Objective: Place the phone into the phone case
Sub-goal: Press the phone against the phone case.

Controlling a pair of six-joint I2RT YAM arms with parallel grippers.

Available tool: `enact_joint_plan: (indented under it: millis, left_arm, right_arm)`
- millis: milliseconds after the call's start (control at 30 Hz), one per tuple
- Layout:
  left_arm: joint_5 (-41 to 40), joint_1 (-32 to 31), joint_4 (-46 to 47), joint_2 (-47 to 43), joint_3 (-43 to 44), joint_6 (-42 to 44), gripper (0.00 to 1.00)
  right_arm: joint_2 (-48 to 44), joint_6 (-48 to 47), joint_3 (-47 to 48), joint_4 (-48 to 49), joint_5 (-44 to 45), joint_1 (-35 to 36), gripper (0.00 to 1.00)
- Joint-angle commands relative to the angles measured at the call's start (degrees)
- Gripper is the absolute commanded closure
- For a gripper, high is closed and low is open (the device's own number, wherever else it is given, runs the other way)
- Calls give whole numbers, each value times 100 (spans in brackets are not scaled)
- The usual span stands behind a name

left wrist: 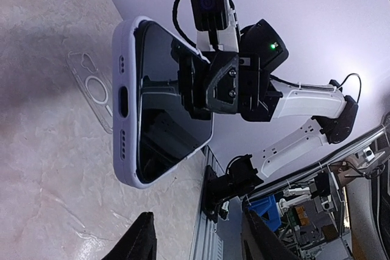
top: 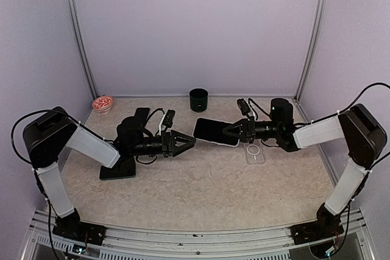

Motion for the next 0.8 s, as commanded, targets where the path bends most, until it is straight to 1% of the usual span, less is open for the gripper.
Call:
enact_joint_plan:
  millis: [0,167,300,533,767]
  left_arm:
    - [-387,-131,-128,19,321,-8,53]
    - [-454,-238,-446,250,753,16,52]
    - [-527,-275,-531,444,908,-15,52]
    - [-621,-289,-482,525,985,-62,52]
    - [-572,-279,-312,507,1030,-133,52]
  right_arm:
    - [-141,1136,-201,1409,417,84,97]
    - [-109,1732,-308,1973,551,189,97]
    - [-47,2078,-341,2299,561,270,97]
    - [73,2326,-404,2613,557,334,97]
    - [160,2313,-436,2651,553,364,97]
